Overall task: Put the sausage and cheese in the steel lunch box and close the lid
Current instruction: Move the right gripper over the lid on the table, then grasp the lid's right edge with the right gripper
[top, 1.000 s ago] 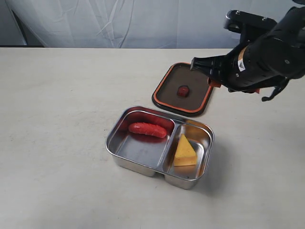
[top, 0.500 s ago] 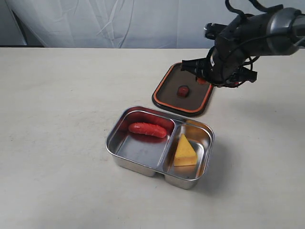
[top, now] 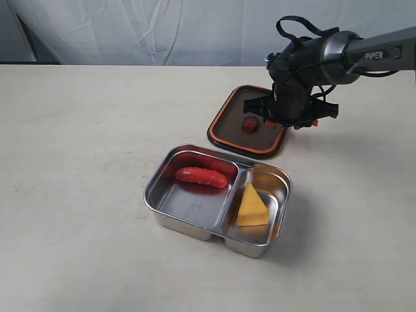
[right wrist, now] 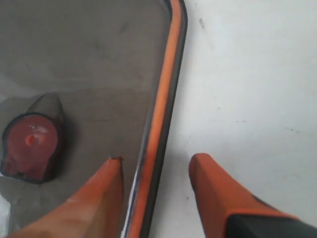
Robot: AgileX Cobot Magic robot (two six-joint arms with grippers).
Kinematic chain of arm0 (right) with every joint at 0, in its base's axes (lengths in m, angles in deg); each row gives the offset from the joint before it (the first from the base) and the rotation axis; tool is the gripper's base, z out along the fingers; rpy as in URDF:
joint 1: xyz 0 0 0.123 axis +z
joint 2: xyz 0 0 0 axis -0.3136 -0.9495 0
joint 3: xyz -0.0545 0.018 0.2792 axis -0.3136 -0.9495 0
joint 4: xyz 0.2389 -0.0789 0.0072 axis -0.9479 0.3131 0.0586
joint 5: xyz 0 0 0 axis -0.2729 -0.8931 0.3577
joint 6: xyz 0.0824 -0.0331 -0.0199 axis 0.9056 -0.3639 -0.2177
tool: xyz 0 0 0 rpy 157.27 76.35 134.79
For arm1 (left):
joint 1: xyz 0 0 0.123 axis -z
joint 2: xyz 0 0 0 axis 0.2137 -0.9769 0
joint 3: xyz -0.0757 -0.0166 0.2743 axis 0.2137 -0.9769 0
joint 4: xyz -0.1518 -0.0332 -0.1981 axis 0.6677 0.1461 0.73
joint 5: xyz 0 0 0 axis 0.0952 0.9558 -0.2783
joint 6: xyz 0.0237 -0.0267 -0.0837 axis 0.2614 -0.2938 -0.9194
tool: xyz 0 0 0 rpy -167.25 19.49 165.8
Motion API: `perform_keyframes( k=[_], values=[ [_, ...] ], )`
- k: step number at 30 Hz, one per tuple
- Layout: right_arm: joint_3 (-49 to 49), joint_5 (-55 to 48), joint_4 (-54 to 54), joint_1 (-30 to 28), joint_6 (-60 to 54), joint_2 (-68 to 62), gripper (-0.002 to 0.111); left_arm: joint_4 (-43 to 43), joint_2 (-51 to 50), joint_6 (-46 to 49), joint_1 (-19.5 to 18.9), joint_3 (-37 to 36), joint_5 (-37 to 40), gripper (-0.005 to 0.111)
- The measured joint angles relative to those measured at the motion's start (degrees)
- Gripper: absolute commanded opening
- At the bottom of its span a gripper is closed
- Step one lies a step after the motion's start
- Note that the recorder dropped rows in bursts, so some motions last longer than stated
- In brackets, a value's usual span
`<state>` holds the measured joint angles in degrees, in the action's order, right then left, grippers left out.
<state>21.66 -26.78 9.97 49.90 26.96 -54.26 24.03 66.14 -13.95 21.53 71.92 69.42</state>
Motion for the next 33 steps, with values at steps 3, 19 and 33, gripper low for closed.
perform_keyframes(
  k=[3,19,33],
  values=[
    [-0.01,0.42,0.00,0.00,0.00,-0.57,0.045,0.00,0.00,0.00,0.00,0.00,0.00,0.000],
    [0.20,1.64,-2.16,0.00,0.22,-3.03,0.030,0.00,0.00,0.00,0.00,0.00,0.00,0.000],
    [0.55,1.56,-2.63,0.00,2.74,-3.13,0.000,0.00,0.00,0.00,0.00,0.00,0.00,0.000]
  ],
)
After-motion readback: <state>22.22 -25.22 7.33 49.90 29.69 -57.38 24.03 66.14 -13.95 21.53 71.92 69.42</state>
